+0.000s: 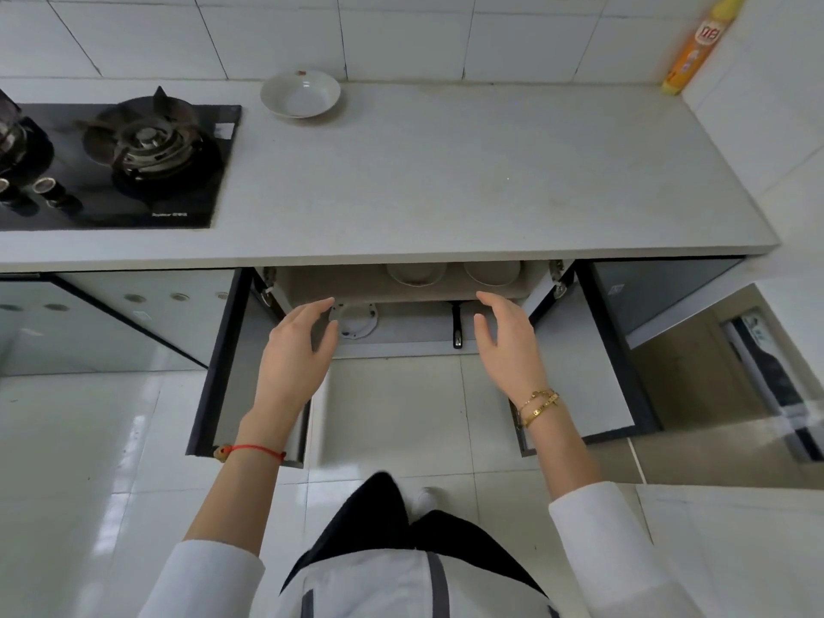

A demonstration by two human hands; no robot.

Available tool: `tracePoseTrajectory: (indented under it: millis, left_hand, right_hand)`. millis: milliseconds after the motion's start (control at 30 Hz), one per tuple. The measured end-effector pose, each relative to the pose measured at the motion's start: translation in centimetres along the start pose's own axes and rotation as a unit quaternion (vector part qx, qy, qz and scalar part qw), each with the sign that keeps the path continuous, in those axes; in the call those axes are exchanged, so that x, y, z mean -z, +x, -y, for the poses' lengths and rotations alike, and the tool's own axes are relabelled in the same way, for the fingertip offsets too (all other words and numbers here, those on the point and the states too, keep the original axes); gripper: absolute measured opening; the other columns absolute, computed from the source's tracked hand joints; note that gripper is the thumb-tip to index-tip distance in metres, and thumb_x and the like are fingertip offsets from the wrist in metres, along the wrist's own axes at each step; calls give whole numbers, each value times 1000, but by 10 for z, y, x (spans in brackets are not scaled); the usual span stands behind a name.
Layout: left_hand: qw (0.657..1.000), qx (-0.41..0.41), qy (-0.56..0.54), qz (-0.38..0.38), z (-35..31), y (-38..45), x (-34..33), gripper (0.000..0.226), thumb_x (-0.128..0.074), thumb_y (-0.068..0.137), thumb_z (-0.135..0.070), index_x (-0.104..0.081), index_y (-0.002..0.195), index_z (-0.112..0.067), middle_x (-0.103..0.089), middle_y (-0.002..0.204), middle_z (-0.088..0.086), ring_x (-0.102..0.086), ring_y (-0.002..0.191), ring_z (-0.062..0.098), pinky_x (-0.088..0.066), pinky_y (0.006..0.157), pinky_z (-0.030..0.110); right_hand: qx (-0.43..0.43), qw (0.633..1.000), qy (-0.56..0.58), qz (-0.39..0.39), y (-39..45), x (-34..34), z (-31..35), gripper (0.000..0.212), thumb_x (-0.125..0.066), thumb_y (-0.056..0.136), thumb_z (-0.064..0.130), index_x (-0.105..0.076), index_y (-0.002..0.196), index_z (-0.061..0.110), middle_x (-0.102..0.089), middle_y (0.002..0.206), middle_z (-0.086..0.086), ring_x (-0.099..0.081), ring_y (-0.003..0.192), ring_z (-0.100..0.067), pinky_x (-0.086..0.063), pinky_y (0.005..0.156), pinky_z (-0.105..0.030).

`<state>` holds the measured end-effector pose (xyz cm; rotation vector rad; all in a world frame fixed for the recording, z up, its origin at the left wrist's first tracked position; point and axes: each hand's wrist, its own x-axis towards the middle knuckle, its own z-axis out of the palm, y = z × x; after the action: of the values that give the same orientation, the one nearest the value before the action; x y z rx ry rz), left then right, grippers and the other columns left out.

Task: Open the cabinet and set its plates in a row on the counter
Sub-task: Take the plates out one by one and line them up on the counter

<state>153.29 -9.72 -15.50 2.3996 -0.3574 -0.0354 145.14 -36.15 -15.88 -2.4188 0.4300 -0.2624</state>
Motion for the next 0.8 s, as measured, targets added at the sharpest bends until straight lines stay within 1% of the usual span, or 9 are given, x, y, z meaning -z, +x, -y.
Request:
tracePoseTrajectory:
  millis: [67, 167, 267, 367, 433, 600, 700, 733, 800]
  left_hand:
    - [1000, 8, 2, 0, 2, 1, -14, 39, -51, 96, -27, -55, 134, -19, -63, 120, -1, -58, 113, 16, -44, 93, 25]
    - [1000, 17, 3, 0, 8, 6, -37, 38, -52, 97, -26, -56, 134, -18, -63, 121, -1, -57, 113, 17, -43, 91, 24]
    - [1000, 28, -1, 1, 18, 21, -63, 38, -52, 96, -25, -56, 134, -18, -62, 121, -1, -60, 106, 19, -43, 87, 23]
    - [1000, 30, 3, 7, 36, 44, -97, 38, -52, 96, -26, -56, 133, -17, -62, 126, 1, -59, 112, 18, -41, 90, 22]
    - [999, 32, 5, 12, 54, 63, -123, 38, -52, 96, -26, -56, 133, -17, -61, 129, 1, -57, 117, 17, -43, 94, 24]
    - [999, 41, 13, 19, 106, 112, -195, 39, -52, 96, -26, -56, 133, -16, -60, 132, 1, -57, 121, 18, -47, 100, 33]
    - [999, 31, 19, 18, 139, 139, -239, 38, -51, 96, -26, -56, 133, -17, -61, 131, 1, -57, 120, 19, -47, 101, 35]
    - [999, 26, 18, 16, 151, 148, -254, 38, -51, 96, -25, -56, 133, -17, -61, 130, 1, -57, 119, 18, -47, 101, 35]
    - [1000, 13, 19, 11, 174, 163, -282, 38, -52, 95, -23, -56, 132, -18, -62, 128, 0, -59, 116, 18, -45, 95, 27]
  right_hand:
    - [3, 1000, -4, 7, 4, -4, -16, 36, -44, 99, 19, -50, 134, 12, -56, 133, -2, -46, 128, -19, -29, 103, -20]
    - [1, 1000, -10, 23, 12, -17, -38, 36, -44, 99, 19, -49, 134, 12, -56, 133, -3, -46, 128, -20, -30, 103, -21]
    - [-10, 999, -12, 30, 27, -36, -59, 36, -44, 99, 19, -50, 134, 11, -56, 133, -4, -46, 128, -21, -32, 106, -25]
    - [-10, 999, -18, 36, 51, -62, -82, 36, -43, 100, 19, -49, 135, 11, -56, 134, -5, -46, 128, -21, -33, 105, -27]
    - [-16, 999, -15, 42, 68, -84, -100, 37, -43, 100, 19, -49, 135, 11, -55, 135, -5, -45, 129, -21, -33, 105, -26]
    - [-20, 999, 5, 38, 115, -152, -156, 36, -43, 100, 18, -50, 134, 11, -55, 136, -4, -44, 130, -20, -27, 101, -17]
    - [-23, 999, 13, 33, 140, -196, -192, 36, -43, 99, 20, -49, 135, 14, -55, 135, -2, -44, 129, -19, -29, 99, -18]
    - [-24, 999, 14, 31, 149, -210, -204, 37, -44, 99, 21, -49, 135, 15, -55, 135, -2, -44, 128, -19, -29, 98, -19]
    - [-20, 999, 13, 22, 162, -238, -229, 37, -44, 99, 20, -49, 135, 15, -55, 135, -2, -45, 127, -19, -29, 97, -18]
